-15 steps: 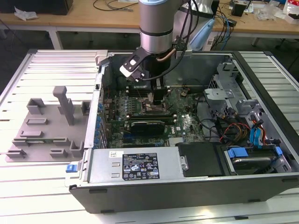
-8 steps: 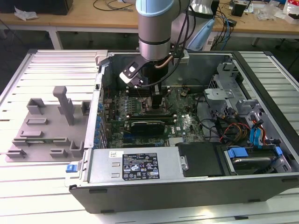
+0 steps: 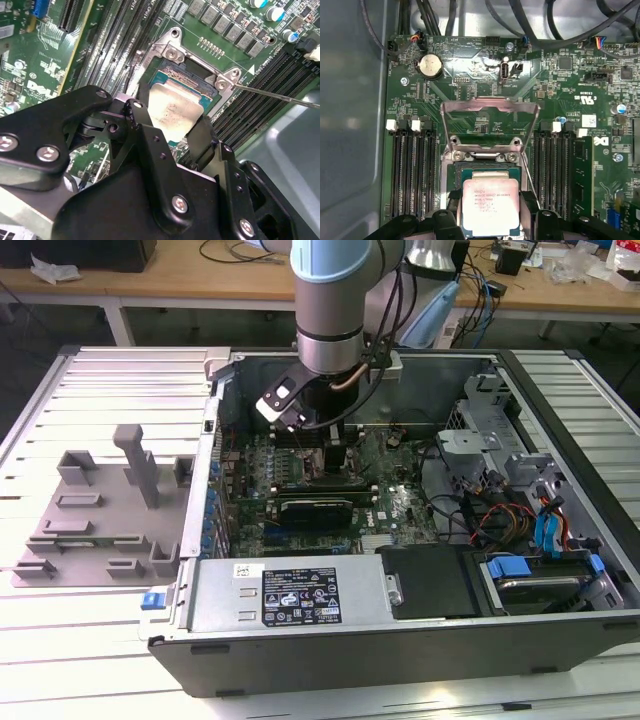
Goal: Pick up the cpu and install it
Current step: 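Place the cpu into insertion slot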
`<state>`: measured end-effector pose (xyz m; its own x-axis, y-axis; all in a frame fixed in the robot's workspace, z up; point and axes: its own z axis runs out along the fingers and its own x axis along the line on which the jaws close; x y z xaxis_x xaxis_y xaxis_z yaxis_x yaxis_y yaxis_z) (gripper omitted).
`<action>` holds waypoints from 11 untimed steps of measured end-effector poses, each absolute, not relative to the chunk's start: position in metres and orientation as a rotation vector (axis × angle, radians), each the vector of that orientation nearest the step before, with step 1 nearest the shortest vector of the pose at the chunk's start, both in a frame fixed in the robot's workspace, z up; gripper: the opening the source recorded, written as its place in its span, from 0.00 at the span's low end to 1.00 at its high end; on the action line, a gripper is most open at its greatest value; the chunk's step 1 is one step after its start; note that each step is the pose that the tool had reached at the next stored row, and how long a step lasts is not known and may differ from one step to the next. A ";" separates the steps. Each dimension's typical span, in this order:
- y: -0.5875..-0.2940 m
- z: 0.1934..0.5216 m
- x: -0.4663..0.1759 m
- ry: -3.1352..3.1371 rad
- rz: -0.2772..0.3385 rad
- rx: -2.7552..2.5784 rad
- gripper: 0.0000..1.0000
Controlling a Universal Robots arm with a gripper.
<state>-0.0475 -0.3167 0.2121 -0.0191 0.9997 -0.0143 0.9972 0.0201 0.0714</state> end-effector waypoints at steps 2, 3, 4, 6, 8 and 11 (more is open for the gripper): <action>-0.316 0.210 -0.048 2.200 0.063 2.157 0.55; -0.315 0.209 -0.048 2.200 0.063 2.157 0.55; -0.315 0.208 -0.048 2.200 0.063 2.157 0.55; -0.315 0.204 -0.048 2.180 0.062 2.177 0.55; -0.314 0.203 -0.048 2.177 0.062 2.179 0.55; -0.312 0.199 -0.048 2.177 0.062 2.179 0.55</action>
<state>-0.0482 -0.3121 0.1990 0.0013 0.9999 -0.0140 0.9975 -0.0003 0.0712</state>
